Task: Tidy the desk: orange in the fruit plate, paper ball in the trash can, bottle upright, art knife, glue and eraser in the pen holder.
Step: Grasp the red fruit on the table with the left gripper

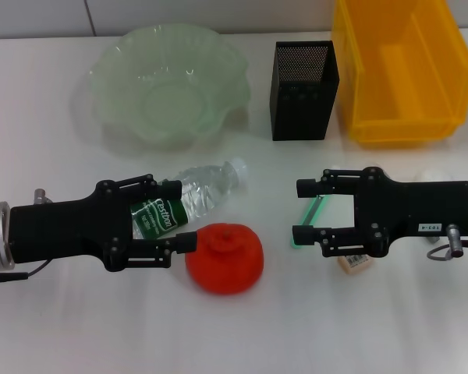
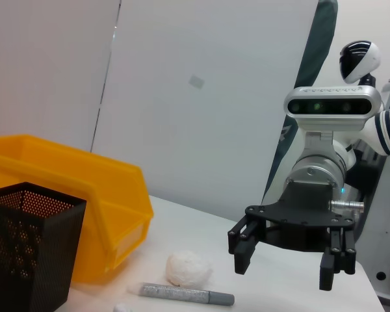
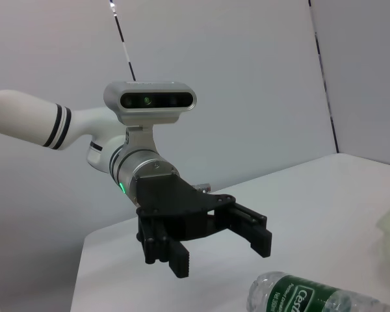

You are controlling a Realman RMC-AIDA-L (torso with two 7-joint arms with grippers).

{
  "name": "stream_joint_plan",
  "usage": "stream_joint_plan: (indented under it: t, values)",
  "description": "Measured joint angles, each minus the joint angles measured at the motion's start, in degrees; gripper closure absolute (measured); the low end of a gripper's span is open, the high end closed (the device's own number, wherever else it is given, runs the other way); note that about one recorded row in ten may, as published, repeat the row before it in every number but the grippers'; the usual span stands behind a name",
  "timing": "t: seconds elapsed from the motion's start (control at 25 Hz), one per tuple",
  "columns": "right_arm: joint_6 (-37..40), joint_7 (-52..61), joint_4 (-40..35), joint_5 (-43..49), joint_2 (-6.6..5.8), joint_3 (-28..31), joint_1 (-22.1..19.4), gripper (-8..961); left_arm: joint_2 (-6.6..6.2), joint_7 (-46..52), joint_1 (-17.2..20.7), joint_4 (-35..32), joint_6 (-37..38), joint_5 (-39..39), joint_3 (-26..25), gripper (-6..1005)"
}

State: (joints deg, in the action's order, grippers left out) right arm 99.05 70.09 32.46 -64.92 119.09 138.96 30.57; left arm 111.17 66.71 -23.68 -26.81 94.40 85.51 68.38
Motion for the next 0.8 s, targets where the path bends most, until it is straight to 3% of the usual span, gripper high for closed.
stream_joint_plan:
  t: [0.8]
  values:
    - [-0.09,0.02,0.07,0.00,-0.06,0.08,0.01,216,0.41,0.00,-0.46,-0.18,-0.33,0.00,0.00,182]
